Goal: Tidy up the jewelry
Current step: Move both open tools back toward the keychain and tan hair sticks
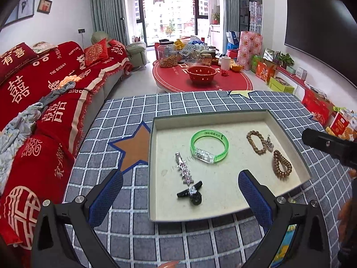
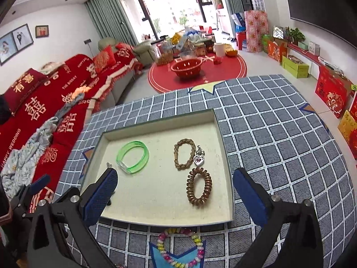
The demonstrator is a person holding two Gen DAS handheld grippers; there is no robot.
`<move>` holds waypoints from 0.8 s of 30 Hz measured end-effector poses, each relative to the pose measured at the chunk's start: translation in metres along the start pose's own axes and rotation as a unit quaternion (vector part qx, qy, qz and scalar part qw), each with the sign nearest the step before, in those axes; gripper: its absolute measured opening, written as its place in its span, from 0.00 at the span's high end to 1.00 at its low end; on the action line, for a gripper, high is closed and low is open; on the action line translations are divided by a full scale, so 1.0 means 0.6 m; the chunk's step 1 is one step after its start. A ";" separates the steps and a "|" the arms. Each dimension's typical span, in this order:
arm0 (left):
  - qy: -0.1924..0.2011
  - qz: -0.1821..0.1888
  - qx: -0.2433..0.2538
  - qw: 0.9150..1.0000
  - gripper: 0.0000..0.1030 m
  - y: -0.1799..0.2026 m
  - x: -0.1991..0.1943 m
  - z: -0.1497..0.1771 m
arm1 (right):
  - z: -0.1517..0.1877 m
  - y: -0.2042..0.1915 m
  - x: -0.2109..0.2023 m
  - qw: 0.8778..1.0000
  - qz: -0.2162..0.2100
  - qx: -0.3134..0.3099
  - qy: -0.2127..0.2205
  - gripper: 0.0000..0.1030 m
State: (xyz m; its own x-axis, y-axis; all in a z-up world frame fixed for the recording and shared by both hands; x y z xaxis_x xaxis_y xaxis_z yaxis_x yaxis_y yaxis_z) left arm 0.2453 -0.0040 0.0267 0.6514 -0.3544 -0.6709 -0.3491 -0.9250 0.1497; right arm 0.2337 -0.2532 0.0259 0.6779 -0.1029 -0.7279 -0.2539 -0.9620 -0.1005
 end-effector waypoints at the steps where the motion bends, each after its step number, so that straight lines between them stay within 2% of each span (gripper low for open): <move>1: 0.001 0.003 -0.003 1.000 0.00 -0.001 -0.010 0.007 | 0.004 0.002 -0.011 1.000 -0.002 0.002 0.006 0.00; 4: 0.000 0.009 -0.013 1.000 0.00 -0.004 -0.034 0.033 | 0.013 0.002 -0.034 1.000 0.000 -0.004 0.009 0.00; 8: -0.007 0.010 -0.026 1.000 0.00 -0.010 -0.053 0.076 | 0.037 0.006 -0.054 1.000 0.006 -0.010 -0.011 0.00; 16: -0.055 0.041 -0.063 0.996 0.00 -0.010 -0.055 0.158 | 0.111 0.027 -0.072 0.998 -0.010 0.001 -0.056 0.00; 24: -0.077 0.034 -0.045 0.995 0.00 0.020 -0.057 0.211 | 0.197 0.046 -0.072 0.995 0.023 -0.011 -0.096 0.00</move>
Point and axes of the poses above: each gripper's, at about its wrist camera, not at the fingertips, and x roughly the way its jaws point, y to its right, z to its underside, the point moved 1 cm from there along x, roughly the way its jaws point, and after that the axes turned 15 degrees about z, right-handed, at the moved point
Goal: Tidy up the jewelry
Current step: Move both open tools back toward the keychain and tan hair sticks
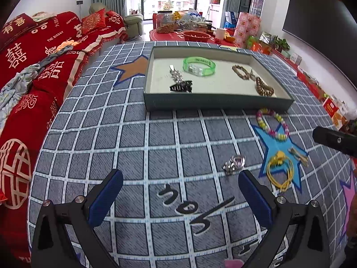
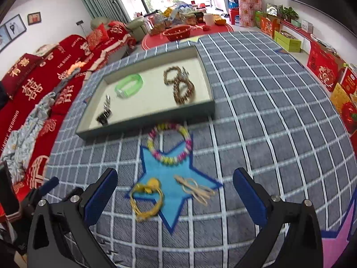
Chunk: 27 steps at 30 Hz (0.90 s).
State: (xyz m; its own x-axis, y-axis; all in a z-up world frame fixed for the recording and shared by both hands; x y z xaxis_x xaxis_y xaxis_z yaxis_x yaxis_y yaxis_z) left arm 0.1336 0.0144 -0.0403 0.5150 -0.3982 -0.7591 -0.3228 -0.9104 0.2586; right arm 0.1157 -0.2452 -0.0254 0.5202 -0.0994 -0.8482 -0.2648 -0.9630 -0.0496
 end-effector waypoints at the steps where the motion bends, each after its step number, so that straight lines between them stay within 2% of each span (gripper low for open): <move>1: -0.003 -0.002 0.002 1.000 0.00 0.003 0.002 0.005 | 0.009 0.003 0.003 1.000 0.002 0.000 -0.005 0.00; 5: -0.008 -0.003 0.003 1.000 0.00 0.008 0.005 0.012 | 0.033 0.013 0.013 1.000 0.010 0.005 -0.021 0.00; 15: -0.015 -0.009 0.009 1.000 0.00 0.017 0.019 0.015 | 0.056 0.043 0.018 0.999 0.038 0.005 -0.020 0.00; 22: -0.027 -0.013 0.022 0.999 0.00 0.026 0.041 0.016 | 0.068 0.047 0.031 0.998 0.059 -0.028 -0.015 0.00; 27: -0.030 -0.014 0.035 0.999 0.00 0.031 0.051 0.014 | 0.065 0.042 0.039 0.996 0.072 -0.049 -0.008 0.11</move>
Point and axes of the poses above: each gripper's, at about its wrist camera, not at the fingertips, and x roughly the way its jaws point, y to its right, z to its underside, the point moved 1 cm from there along x, roughly the way its jaws point, and after that the axes turned 15 degrees about z, right-handed, at the moved point
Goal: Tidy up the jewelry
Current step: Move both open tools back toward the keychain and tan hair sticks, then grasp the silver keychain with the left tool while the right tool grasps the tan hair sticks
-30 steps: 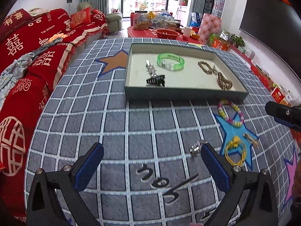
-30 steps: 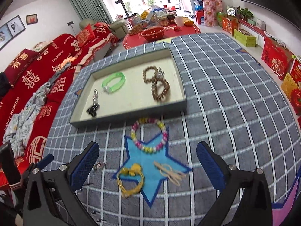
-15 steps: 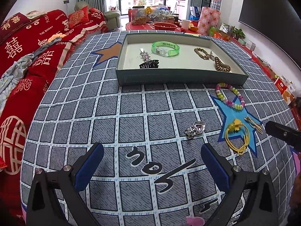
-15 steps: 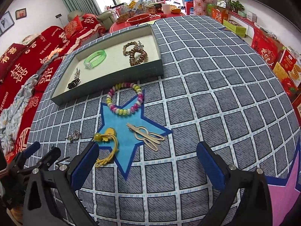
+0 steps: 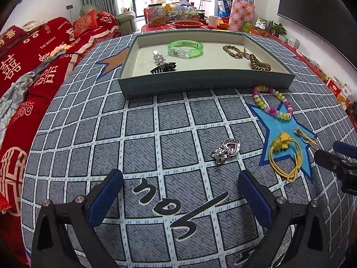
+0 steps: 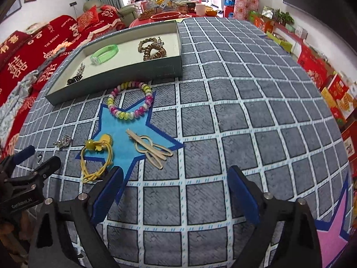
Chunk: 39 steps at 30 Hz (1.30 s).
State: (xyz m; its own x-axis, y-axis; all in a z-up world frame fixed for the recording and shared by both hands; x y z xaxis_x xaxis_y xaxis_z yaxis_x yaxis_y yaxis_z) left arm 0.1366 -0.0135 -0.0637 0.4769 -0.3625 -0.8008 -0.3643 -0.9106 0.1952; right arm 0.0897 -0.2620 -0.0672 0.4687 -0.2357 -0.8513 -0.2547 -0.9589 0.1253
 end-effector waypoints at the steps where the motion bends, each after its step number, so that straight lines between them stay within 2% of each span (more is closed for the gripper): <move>1: -0.001 0.000 0.004 1.000 0.00 0.002 0.002 -0.001 | -0.002 -0.004 0.002 1.000 0.002 -0.007 0.002 0.11; 6: -0.003 0.006 0.017 1.000 0.00 0.009 0.010 -0.008 | -0.011 -0.022 0.003 0.999 0.009 -0.044 0.019 0.25; 12: -0.012 0.029 0.033 0.999 0.00 0.017 0.023 -0.020 | -0.025 -0.049 0.008 0.996 0.006 -0.086 0.029 0.31; 19: -0.019 0.039 0.038 0.998 0.00 0.022 0.032 -0.029 | -0.045 -0.072 0.012 0.994 -0.003 -0.107 0.028 0.38; 22: -0.018 0.045 0.039 0.998 0.00 0.023 0.031 -0.032 | -0.051 -0.079 0.011 0.993 -0.006 -0.113 0.025 0.46; 24: -0.017 0.053 0.050 0.997 0.07 0.029 0.028 -0.032 | -0.051 -0.086 0.009 0.993 -0.008 -0.118 0.024 0.55; 26: -0.017 0.060 0.061 0.996 0.24 0.036 0.025 -0.031 | -0.048 -0.091 0.006 0.992 -0.010 -0.123 0.025 0.62; 30: -0.022 0.071 0.074 0.995 0.38 0.050 0.022 -0.031 | -0.047 -0.100 0.002 0.992 -0.009 -0.126 0.022 0.70; 32: -0.022 0.074 0.076 0.994 0.55 0.054 0.020 -0.029 | -0.045 -0.099 0.001 0.992 -0.011 -0.125 0.020 0.73; 34: -0.024 0.075 0.077 0.994 0.60 0.055 0.019 -0.030 | -0.044 -0.100 0.000 0.992 -0.009 -0.124 0.019 0.73; 36: -0.023 0.076 0.075 0.994 0.60 0.055 0.017 -0.028 | -0.043 -0.101 -0.001 0.992 -0.011 -0.122 0.018 0.90; 39: -0.019 0.080 0.062 0.995 0.61 0.051 0.014 -0.027 | -0.042 -0.097 -0.002 0.993 -0.011 -0.114 0.018 0.91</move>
Point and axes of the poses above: each gripper's, at about its wrist camera, not at the fingertips, and x roughly the way its jaws point, y to its right, z to its underside, the point moved 1 cm from there along x, roughly the way its jaws point, and after that the axes turned 15 degrees about z, right-handed, at the moved point
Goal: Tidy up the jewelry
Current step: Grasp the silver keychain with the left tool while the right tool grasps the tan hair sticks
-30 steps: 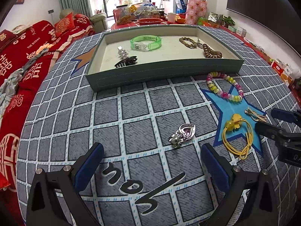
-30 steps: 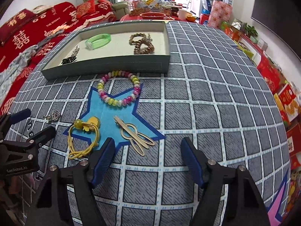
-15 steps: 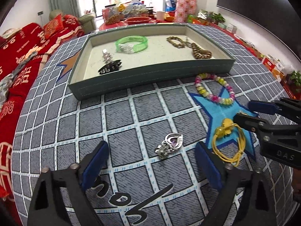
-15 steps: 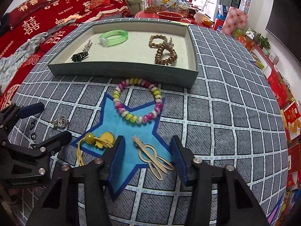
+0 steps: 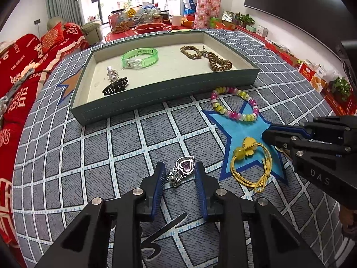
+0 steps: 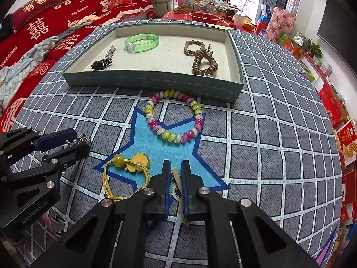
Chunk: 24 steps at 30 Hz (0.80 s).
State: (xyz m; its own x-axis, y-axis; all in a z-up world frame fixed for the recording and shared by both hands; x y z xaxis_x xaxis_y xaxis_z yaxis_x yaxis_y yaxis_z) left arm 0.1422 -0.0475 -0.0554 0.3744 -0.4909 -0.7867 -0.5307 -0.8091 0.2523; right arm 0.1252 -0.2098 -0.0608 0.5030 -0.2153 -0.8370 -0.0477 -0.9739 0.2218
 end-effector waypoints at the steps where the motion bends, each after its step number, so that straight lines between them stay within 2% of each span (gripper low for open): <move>1: 0.002 0.002 -0.004 1.000 0.62 -0.001 -0.002 0.001 | 0.002 0.003 -0.001 1.000 -0.001 0.005 0.001 0.91; 13: 0.032 0.017 -0.021 0.999 0.62 -0.007 -0.048 -0.002 | 0.013 0.066 -0.017 0.995 -0.052 0.087 -0.001 0.91; 24: 0.055 0.011 -0.023 0.998 0.62 -0.009 -0.084 -0.023 | -0.001 0.081 -0.044 0.991 -0.076 0.112 0.014 0.91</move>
State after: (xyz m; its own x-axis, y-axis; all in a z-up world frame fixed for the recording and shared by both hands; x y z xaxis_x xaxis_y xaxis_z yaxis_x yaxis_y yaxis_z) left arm 0.1366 -0.0227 -0.0093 0.4458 -0.5384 -0.7152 -0.5054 -0.8108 0.2954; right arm 0.1100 -0.2515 -0.0280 0.5429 -0.0661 -0.8372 -0.1579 -0.9871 -0.0245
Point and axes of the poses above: each gripper's, at about its wrist camera, not at the fingertips, and x roughly the way its jaws point, y to its right, z to its underside, the point moved 1 cm from there along x, roughly the way its jaws point, and after that the axes turned 15 degrees about z, right-handed, at the moved point
